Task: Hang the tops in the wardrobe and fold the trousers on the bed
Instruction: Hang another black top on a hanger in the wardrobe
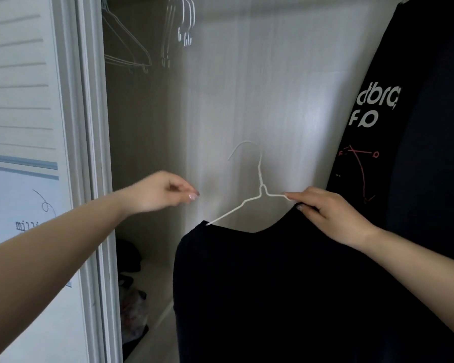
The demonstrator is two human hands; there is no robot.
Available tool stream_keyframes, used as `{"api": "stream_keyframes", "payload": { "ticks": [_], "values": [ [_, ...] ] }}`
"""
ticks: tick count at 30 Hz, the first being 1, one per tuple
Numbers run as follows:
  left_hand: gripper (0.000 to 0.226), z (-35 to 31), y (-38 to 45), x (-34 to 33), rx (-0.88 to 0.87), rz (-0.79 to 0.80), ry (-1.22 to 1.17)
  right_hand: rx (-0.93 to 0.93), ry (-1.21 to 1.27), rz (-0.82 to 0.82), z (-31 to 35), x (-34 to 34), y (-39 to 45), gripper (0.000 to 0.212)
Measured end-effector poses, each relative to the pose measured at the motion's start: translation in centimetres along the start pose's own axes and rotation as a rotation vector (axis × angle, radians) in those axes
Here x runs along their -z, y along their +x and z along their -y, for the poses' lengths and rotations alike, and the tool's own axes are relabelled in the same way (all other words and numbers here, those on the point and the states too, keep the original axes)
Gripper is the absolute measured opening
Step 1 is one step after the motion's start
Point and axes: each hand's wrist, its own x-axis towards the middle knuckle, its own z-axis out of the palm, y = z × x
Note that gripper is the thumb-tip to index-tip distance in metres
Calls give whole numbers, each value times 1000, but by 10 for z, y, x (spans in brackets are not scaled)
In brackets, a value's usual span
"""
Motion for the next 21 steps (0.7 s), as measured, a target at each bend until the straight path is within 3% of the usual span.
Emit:
{"api": "stream_keyframes", "payload": {
  "ticks": [3, 10, 14, 18, 21],
  "values": [
    [19, 3, -2, -23, -22, 110, 60, -46, 30, -61, 0, 5, 5, 39],
    [16, -2, 4, -19, -119, 51, 22, -24, -7, -70, -3, 10, 2, 39],
    [18, -11, 8, -9, -147, -161, -121, 57, -47, 75, 1, 6, 1, 37],
    [14, -14, 10, -21, -157, -162, 24, -37, 51, -107, 4, 2, 12, 36],
    [17, -10, 6, -35, -143, -157, 63, -53, 58, -120, 5, -1, 18, 34]
  ]
}}
